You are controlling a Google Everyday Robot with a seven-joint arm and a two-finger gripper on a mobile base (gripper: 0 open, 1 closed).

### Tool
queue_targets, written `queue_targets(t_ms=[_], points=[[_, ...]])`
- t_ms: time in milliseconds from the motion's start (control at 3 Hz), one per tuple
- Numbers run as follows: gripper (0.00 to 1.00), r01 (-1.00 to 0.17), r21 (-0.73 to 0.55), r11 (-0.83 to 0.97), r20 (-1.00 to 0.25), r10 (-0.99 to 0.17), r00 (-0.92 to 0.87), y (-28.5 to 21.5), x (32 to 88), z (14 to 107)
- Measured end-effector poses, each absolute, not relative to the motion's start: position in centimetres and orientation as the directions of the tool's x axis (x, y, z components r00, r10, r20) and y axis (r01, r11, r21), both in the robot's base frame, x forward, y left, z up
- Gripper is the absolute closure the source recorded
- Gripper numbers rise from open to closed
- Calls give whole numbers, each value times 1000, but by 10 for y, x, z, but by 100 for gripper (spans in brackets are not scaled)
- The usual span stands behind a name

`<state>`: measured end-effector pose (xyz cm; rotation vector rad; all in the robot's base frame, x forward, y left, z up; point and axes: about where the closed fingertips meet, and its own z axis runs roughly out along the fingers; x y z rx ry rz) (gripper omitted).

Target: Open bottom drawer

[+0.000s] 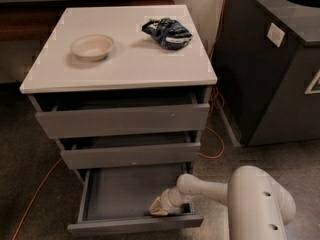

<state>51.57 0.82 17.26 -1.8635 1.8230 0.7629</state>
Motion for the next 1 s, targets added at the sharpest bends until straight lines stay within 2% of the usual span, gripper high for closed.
queue_targets(t_ms=[1000], points=[[100, -995, 80, -56, -645, -764, -9, 8, 490, 187]])
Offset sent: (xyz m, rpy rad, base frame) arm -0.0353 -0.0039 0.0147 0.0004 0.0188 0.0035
